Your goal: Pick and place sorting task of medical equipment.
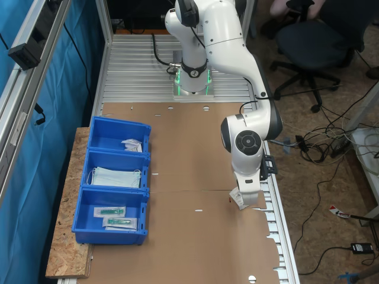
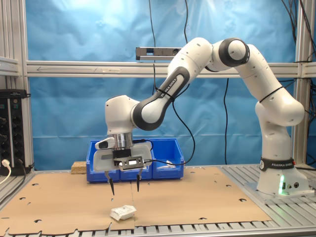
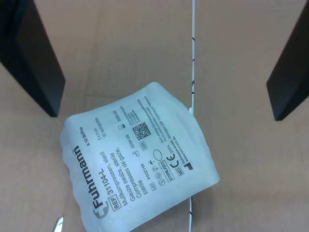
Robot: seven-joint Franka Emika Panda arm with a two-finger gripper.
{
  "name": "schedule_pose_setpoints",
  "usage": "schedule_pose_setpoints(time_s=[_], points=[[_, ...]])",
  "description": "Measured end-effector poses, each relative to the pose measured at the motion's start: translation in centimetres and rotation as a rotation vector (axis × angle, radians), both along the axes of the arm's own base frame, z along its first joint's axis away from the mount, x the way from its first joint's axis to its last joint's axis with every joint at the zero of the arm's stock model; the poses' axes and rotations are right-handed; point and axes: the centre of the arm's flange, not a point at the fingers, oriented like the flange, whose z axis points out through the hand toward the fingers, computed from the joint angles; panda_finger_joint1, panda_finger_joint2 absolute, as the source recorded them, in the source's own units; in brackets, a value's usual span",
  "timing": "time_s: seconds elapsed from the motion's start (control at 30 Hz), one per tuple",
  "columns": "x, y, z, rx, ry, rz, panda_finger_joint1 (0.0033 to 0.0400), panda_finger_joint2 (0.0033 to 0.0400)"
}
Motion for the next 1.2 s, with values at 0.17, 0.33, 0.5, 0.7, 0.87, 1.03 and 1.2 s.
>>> schedule_pose_setpoints(time_s=[0.17, 0.33, 0.5, 0.7, 0.87, 1.03, 1.2], points=[[0.1, -0.1, -0.4, 0.005, -0.015, 0.039, 0.0400, 0.0400], [0.2, 0.0, -0.9, 0.009, -0.027, 0.078, 0.0400, 0.0400], [0.1, 0.1, -1.8, 0.015, -0.030, 0.139, 0.0400, 0.0400], [-0.1, 0.2, -2.8, 0.022, -0.031, 0.211, 0.0400, 0.0400], [-0.2, 0.3, -3.8, 0.029, -0.027, 0.269, 0.0400, 0.0400], [-0.3, 0.3, -4.6, 0.035, -0.032, 0.320, 0.0400, 0.0400], [-0.3, 0.3, -5.3, 0.040, -0.051, 0.373, 0.0400, 0.0400]])
